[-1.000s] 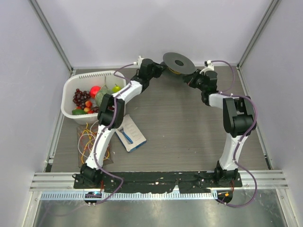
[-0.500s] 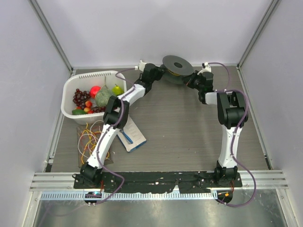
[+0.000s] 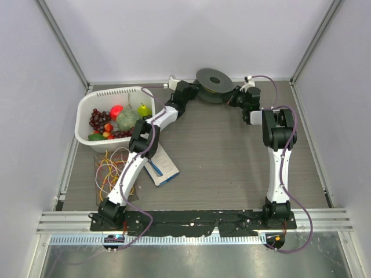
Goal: Wrap the cables
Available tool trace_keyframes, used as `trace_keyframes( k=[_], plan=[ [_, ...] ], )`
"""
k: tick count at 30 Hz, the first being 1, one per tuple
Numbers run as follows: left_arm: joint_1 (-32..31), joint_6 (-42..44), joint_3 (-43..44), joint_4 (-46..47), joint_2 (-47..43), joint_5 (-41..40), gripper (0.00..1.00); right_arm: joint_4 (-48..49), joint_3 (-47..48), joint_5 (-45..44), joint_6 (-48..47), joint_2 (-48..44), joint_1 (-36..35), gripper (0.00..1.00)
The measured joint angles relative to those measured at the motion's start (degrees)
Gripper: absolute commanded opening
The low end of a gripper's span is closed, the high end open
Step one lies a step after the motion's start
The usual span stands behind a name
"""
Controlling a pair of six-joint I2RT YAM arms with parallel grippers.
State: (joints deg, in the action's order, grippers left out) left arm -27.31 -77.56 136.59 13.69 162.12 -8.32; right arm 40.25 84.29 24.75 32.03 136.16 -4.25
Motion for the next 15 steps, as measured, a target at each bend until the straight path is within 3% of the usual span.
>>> trace_keyframes(
  k=[15],
  plan=[
    [-0.22, 2.93, 3.1, 1.29, 3.17, 0.0, 0.21, 0.04, 6.88, 5.68, -1.66, 4.74, 1.66, 0.01]
  ],
)
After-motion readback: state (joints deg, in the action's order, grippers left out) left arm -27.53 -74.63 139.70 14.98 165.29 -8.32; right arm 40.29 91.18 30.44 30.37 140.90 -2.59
